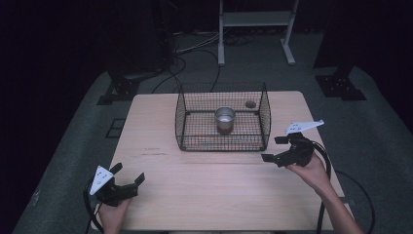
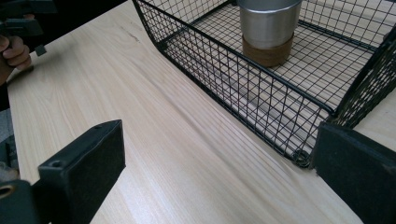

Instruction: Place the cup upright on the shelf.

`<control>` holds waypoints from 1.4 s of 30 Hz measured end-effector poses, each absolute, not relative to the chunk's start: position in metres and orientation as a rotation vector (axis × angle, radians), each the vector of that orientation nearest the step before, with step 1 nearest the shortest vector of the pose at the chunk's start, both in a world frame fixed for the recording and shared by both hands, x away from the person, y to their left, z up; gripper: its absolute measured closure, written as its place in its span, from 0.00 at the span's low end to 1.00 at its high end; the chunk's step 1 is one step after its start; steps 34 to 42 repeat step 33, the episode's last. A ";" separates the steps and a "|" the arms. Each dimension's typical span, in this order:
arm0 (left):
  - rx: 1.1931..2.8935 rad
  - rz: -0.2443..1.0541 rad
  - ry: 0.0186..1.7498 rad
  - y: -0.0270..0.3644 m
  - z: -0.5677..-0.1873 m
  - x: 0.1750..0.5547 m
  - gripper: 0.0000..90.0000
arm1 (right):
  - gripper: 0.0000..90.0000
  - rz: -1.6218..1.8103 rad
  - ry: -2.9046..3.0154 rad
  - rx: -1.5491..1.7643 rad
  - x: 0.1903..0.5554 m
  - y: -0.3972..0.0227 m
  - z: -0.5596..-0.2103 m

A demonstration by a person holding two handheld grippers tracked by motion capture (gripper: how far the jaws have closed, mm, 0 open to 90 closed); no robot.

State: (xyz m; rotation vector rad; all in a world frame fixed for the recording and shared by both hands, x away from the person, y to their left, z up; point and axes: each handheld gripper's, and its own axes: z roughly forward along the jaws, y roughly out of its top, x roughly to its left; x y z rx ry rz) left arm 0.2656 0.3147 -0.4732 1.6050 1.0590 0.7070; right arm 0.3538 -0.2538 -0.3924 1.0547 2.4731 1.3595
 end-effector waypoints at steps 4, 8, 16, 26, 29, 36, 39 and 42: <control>1.605 0.707 1.059 0.315 -0.473 0.266 0.00 | 0.02 1.358 2.470 1.059 0.351 -0.256 -0.396; 1.605 0.706 1.059 0.315 -0.473 0.266 0.00 | 0.02 1.363 2.460 1.075 0.348 -0.261 -0.400; 1.605 0.704 1.058 0.313 -0.473 0.266 0.00 | 0.02 1.358 2.434 1.107 0.339 -0.271 -0.408; 1.603 0.705 1.058 0.313 -0.473 0.266 0.00 | 0.02 1.334 2.407 1.116 0.329 -0.277 -0.416; 1.603 0.706 1.058 0.314 -0.473 0.266 0.00 | 0.02 1.334 2.394 1.132 0.325 -0.280 -0.420; 1.608 0.706 1.058 0.313 -0.473 0.267 0.00 | 0.02 1.343 2.367 1.150 0.317 -0.283 -0.426; 1.608 0.706 1.058 0.313 -0.473 0.267 0.00 | 0.02 1.343 2.367 1.150 0.317 -0.283 -0.426; 1.608 0.706 1.058 0.313 -0.473 0.267 0.00 | 0.02 1.343 2.367 1.150 0.317 -0.283 -0.426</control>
